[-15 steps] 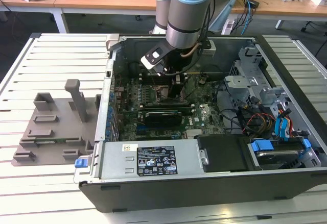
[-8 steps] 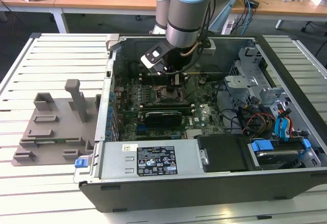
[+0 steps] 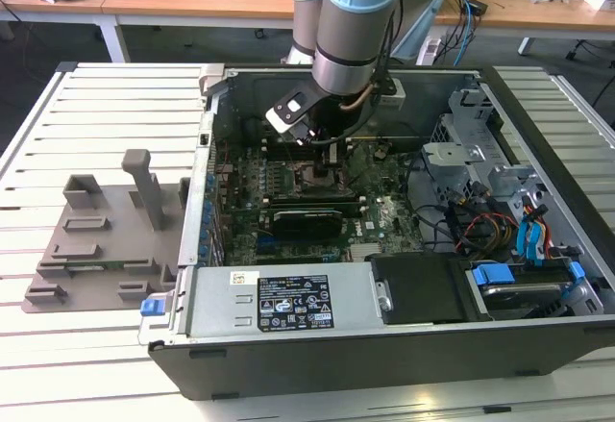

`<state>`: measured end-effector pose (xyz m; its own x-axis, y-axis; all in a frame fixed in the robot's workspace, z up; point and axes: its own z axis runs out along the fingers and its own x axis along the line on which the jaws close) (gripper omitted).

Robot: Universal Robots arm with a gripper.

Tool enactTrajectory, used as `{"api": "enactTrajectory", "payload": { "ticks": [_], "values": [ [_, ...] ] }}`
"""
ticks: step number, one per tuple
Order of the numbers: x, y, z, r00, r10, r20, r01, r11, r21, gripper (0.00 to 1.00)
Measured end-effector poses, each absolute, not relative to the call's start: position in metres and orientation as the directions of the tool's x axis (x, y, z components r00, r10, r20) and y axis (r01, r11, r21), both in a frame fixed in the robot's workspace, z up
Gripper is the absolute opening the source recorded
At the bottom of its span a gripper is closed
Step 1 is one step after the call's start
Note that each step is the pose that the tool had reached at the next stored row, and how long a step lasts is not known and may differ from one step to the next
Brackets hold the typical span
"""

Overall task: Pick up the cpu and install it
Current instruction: 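Place the cpu into insertion slot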

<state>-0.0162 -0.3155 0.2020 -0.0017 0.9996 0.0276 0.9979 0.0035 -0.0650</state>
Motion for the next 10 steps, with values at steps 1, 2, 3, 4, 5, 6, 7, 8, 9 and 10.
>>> {"api": "enactTrajectory", "payload": {
  "ticks": [1,2,3,4,5,6,7,8,9,10],
  "values": [
    [-0.016,-0.316,0.202,-0.002,1.000,0.028,0.998,0.003,-0.065,0.11],
    [-0.016,-0.315,0.207,-0.002,1.000,0.030,0.998,0.004,-0.064,0.11],
    [-0.016,-0.315,0.218,-0.002,1.000,0.028,0.998,0.004,-0.065,0.11],
    [-0.016,-0.315,0.227,-0.002,1.000,0.028,0.998,0.004,-0.065,0.11],
    [-0.016,-0.315,0.232,-0.002,1.000,0.028,0.998,0.003,-0.065,0.11],
    [-0.016,-0.315,0.238,-0.002,1.000,0.027,0.998,0.003,-0.065,0.11],
    [-0.016,-0.315,0.242,-0.002,1.000,0.026,0.998,0.003,-0.065,0.11],
    [-0.016,-0.315,0.248,-0.002,1.000,0.026,0.998,0.003,-0.065,0.11],
    [-0.016,-0.315,0.255,-0.002,1.000,0.026,0.998,0.003,-0.065,0.11],
    [-0.016,-0.315,0.262,-0.002,1.000,0.026,0.998,0.003,-0.065,0.11]
  ]
}}
